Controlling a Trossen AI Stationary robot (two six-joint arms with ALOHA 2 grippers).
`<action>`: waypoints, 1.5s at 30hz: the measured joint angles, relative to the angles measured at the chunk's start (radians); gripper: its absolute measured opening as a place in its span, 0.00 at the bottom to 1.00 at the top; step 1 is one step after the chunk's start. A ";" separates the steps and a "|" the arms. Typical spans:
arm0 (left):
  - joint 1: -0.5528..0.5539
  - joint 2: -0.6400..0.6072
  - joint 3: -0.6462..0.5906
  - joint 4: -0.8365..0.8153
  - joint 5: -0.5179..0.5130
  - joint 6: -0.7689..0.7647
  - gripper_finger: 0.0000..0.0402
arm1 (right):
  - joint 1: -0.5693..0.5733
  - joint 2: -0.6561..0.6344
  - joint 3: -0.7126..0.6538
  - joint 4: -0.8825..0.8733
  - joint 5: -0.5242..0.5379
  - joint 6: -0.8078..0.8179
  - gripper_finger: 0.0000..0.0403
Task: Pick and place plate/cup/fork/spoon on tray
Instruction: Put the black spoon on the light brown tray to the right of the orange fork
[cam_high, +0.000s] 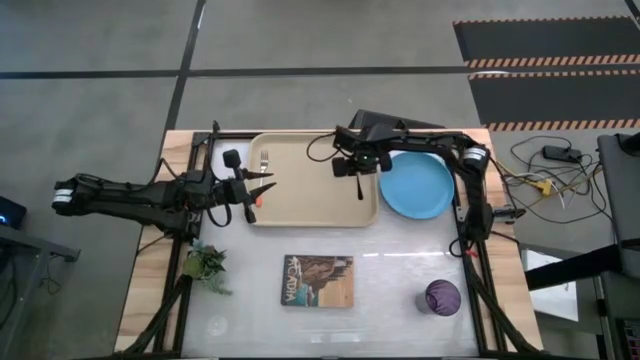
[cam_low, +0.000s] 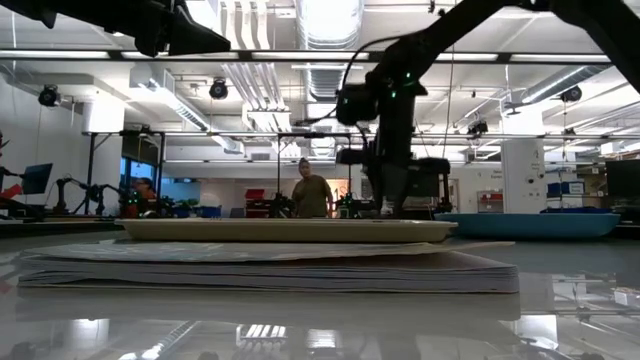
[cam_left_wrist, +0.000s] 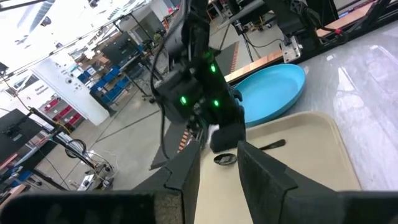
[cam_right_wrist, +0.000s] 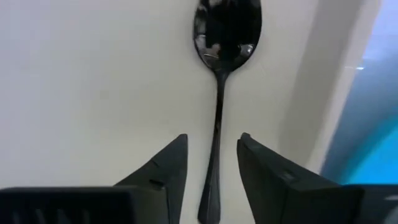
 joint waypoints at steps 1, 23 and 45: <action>0.000 0.000 0.000 0.000 0.000 0.000 0.22 | 0.000 -0.016 0.000 -0.002 0.000 -0.006 0.33; 0.000 0.008 0.000 0.002 0.000 -0.001 0.22 | 0.156 -0.148 0.001 0.321 0.110 -0.287 0.04; 0.000 0.005 0.001 0.008 0.000 0.001 0.22 | 0.030 0.024 0.001 0.366 0.113 -0.413 0.02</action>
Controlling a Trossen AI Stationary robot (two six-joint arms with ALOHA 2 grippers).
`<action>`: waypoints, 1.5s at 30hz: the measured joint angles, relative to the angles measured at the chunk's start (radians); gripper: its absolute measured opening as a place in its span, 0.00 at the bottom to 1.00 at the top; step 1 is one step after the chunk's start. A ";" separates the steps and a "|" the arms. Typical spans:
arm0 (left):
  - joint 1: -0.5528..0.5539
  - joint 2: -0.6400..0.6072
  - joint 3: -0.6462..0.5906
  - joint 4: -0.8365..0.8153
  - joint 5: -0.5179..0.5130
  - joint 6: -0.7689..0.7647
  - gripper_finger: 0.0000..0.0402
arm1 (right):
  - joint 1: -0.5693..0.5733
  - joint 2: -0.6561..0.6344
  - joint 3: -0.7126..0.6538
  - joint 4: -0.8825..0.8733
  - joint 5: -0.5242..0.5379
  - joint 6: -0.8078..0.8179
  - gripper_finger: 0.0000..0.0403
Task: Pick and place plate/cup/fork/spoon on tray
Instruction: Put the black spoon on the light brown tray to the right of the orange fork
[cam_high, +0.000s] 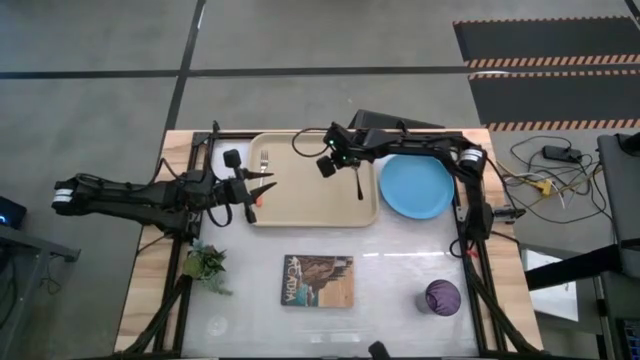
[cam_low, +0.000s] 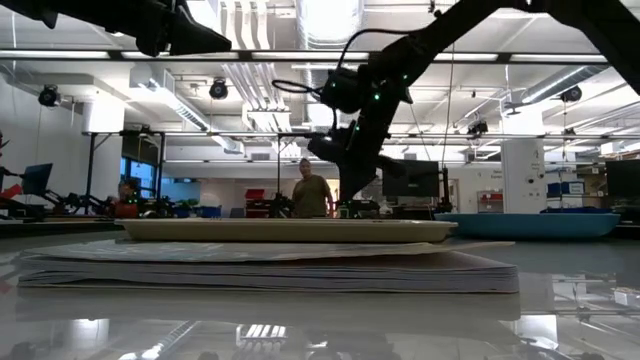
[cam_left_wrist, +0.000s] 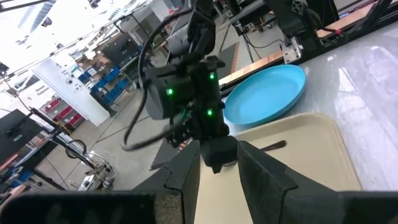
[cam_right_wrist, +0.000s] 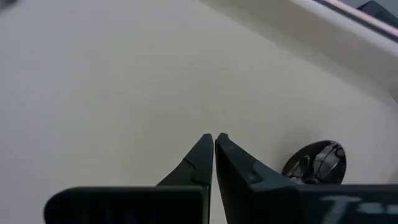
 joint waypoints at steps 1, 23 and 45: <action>0.000 0.000 0.000 0.000 0.000 0.000 0.22 | -0.002 0.010 0.000 -0.001 0.000 -0.001 0.02; 0.000 0.005 0.000 -0.001 0.000 0.000 0.22 | -0.015 0.074 0.000 -0.079 0.150 0.005 0.02; 0.000 0.005 0.000 -0.001 0.000 0.000 0.22 | -0.015 0.107 -0.003 -0.091 0.165 0.012 0.02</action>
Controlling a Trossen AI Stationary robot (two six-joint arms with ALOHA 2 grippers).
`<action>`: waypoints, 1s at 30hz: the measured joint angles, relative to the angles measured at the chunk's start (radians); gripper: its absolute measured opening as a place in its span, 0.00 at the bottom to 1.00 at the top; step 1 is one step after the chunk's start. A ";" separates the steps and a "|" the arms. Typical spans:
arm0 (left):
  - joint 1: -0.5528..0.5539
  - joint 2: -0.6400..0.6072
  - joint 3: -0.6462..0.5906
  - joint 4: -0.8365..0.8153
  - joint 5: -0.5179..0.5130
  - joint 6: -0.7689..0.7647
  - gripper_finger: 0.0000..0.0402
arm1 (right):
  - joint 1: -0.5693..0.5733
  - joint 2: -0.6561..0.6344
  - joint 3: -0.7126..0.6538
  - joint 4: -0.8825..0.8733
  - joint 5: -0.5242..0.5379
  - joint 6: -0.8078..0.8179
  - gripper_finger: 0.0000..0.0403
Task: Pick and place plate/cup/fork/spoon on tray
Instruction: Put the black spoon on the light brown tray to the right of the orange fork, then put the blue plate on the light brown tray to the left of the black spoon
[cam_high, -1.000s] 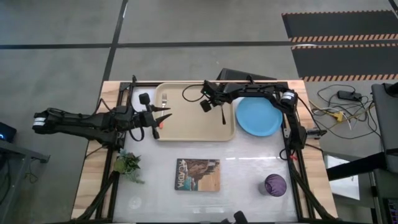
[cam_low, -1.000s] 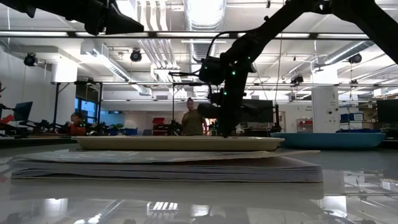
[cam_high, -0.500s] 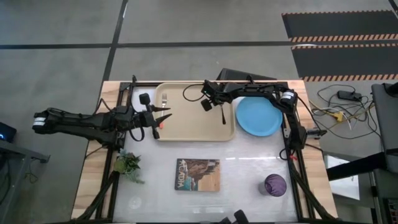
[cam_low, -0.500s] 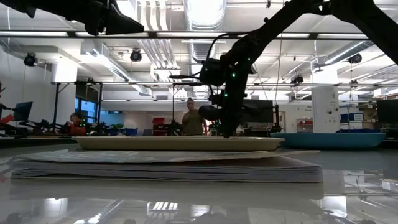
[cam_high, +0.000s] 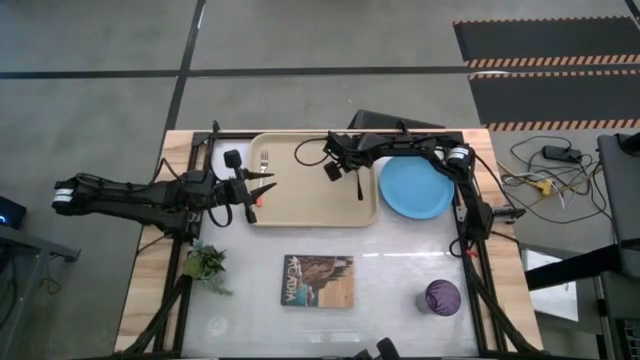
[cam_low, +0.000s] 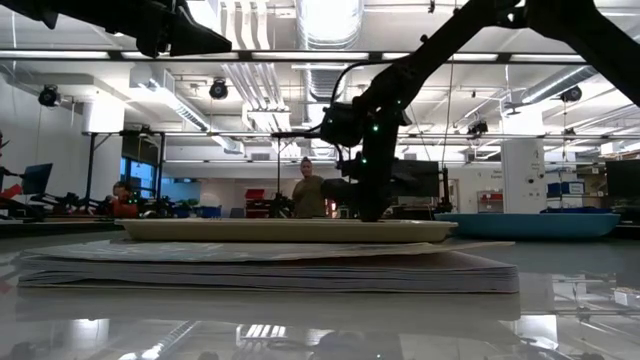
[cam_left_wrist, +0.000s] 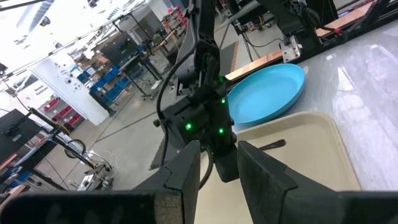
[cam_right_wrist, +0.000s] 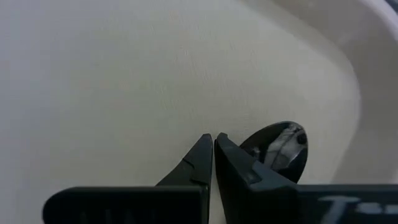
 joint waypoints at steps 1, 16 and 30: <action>0.000 0.000 0.000 0.000 0.000 0.000 0.22 | 0.000 0.000 0.000 -0.001 0.000 0.000 0.02; 0.000 0.000 0.000 0.001 -0.016 0.000 0.22 | 0.000 -0.013 0.012 -0.054 0.019 -0.004 0.02; 0.000 0.000 0.000 0.001 -0.016 0.000 0.22 | 0.046 -0.037 0.129 -0.180 0.018 -0.010 0.02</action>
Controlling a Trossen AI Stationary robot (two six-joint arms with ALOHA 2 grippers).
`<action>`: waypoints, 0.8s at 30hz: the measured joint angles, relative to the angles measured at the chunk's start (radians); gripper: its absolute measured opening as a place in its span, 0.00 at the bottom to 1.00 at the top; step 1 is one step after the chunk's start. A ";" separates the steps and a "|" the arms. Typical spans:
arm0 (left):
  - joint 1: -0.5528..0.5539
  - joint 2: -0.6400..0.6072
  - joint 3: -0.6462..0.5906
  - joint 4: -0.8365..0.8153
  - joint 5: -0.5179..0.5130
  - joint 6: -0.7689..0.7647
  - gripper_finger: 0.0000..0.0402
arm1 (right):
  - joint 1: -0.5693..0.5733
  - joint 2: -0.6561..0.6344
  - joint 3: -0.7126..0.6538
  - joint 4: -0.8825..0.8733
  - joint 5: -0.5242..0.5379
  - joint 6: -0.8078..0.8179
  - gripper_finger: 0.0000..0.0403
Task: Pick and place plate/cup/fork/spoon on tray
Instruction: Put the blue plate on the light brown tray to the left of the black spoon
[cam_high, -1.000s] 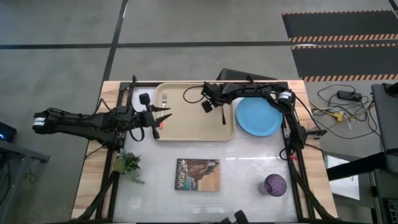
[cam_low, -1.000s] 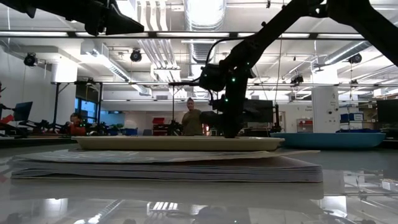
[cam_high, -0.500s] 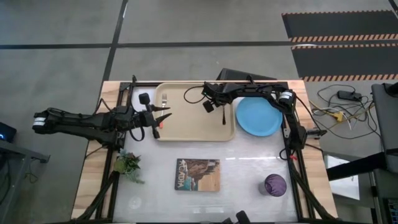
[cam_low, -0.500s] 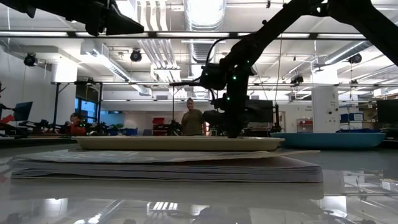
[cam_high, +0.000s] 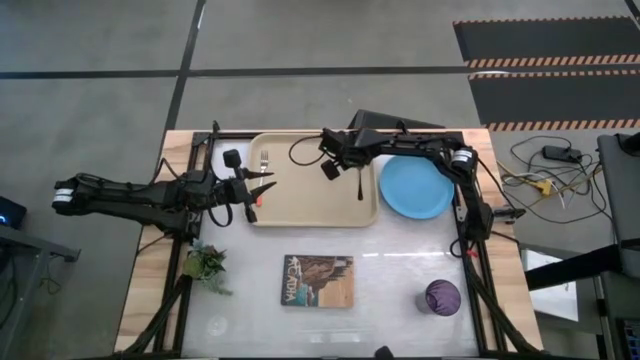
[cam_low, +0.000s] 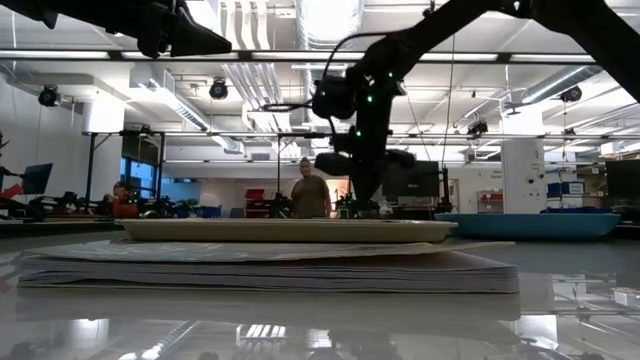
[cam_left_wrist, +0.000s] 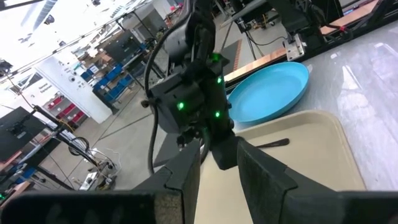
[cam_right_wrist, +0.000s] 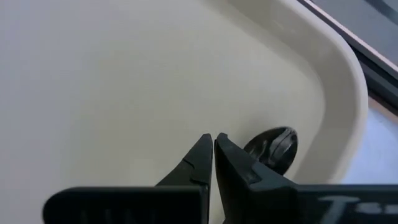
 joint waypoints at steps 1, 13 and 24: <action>0.000 0.000 0.000 0.000 0.000 0.000 0.22 | 0.009 -0.006 0.007 -0.013 0.000 0.000 0.02; 0.000 0.000 0.000 -0.001 0.000 0.000 0.22 | 0.114 -0.128 0.013 -0.124 0.000 0.002 0.02; 0.000 0.000 0.000 -0.009 0.000 -0.002 0.22 | 0.153 -0.206 0.007 -0.260 0.000 0.012 0.02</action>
